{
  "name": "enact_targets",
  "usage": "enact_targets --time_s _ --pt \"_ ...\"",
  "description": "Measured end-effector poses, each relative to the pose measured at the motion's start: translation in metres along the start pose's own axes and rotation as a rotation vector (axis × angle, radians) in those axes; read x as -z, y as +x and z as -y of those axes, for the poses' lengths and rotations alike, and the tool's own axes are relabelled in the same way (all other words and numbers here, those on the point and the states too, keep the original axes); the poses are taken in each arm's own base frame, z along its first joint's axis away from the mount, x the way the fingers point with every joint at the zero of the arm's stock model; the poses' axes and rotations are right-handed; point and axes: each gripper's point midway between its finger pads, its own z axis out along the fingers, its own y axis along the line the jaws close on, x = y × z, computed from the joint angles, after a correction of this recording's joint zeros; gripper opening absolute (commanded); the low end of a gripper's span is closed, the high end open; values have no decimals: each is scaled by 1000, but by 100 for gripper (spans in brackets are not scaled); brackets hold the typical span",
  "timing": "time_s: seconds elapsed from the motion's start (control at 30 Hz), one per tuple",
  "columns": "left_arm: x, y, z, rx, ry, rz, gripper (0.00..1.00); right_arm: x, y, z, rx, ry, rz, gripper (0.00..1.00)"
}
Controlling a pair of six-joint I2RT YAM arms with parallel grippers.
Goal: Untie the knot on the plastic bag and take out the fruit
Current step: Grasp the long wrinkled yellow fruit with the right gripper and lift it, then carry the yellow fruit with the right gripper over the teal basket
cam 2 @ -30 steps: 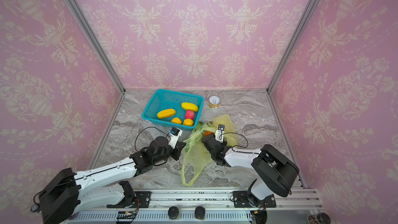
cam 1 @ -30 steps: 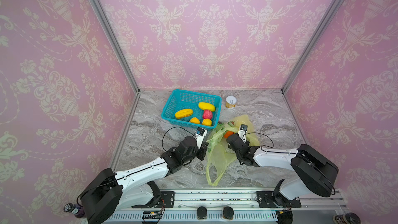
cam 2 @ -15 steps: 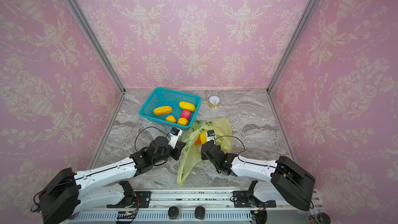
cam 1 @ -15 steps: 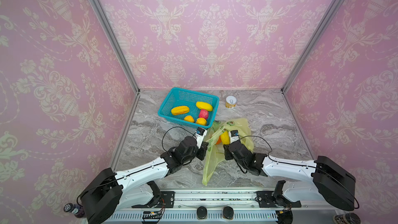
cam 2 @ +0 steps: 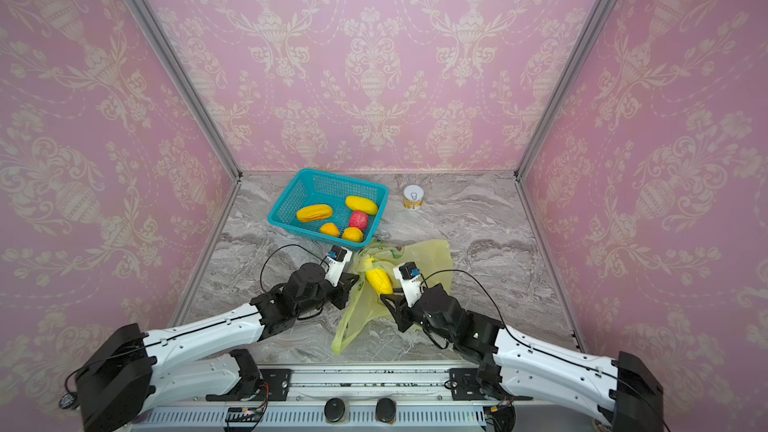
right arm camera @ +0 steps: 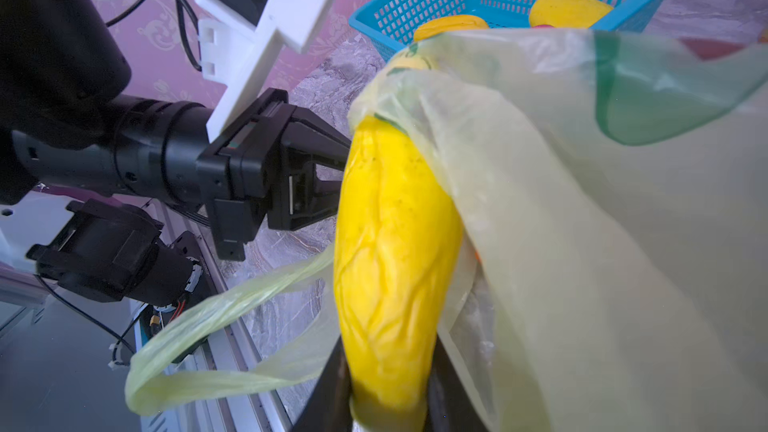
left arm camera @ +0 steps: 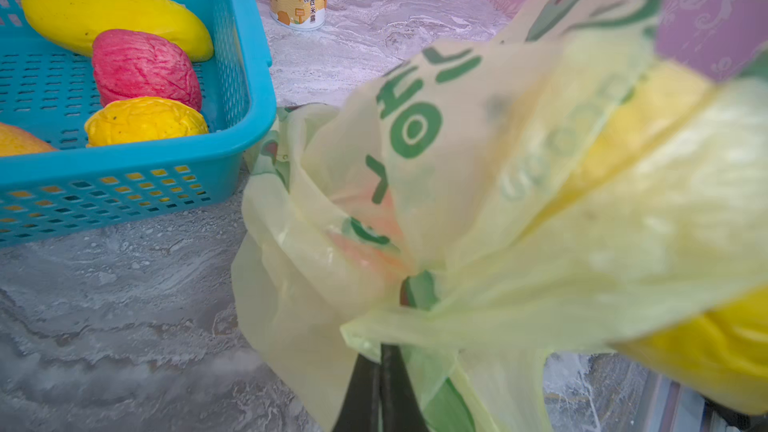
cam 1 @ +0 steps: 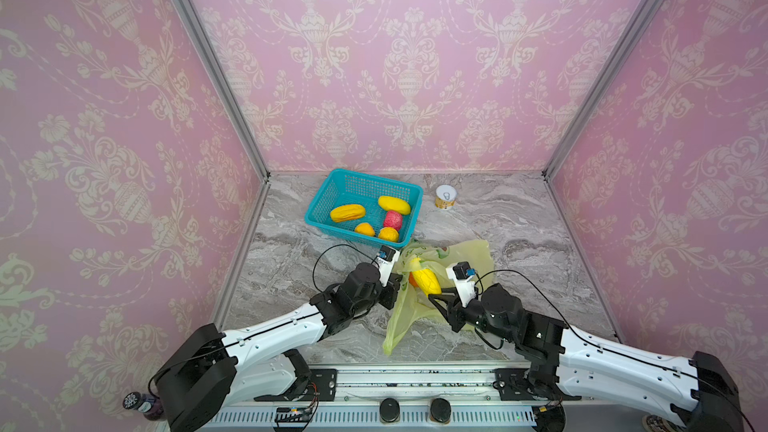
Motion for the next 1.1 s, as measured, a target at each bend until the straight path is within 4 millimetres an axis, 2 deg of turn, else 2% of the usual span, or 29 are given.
enact_targets --time_s 0.1,0.27,0.57,0.7,0.8,0.87,1.1 --pt "-1 1 0 0 -1 -3 0 13 0 2 -3 -11 28 21" --pt "-1 1 0 0 -1 -4 0 21 -4 0 -7 -28 50 21" --pt "-2 2 -1 0 -3 -8 0 14 4 -13 -7 -102 6 19" --pt "-2 2 -1 0 -3 -8 0 9 7 -30 -4 -181 -43 19" --pt "-2 2 -1 0 -3 -8 0 13 -6 -48 -2 -252 -34 18" --pt "-2 2 -1 0 -3 -8 0 15 -19 -52 1 -258 -11 17" --pt "-2 2 -1 0 -3 -8 0 17 -44 -46 1 -170 30 18"
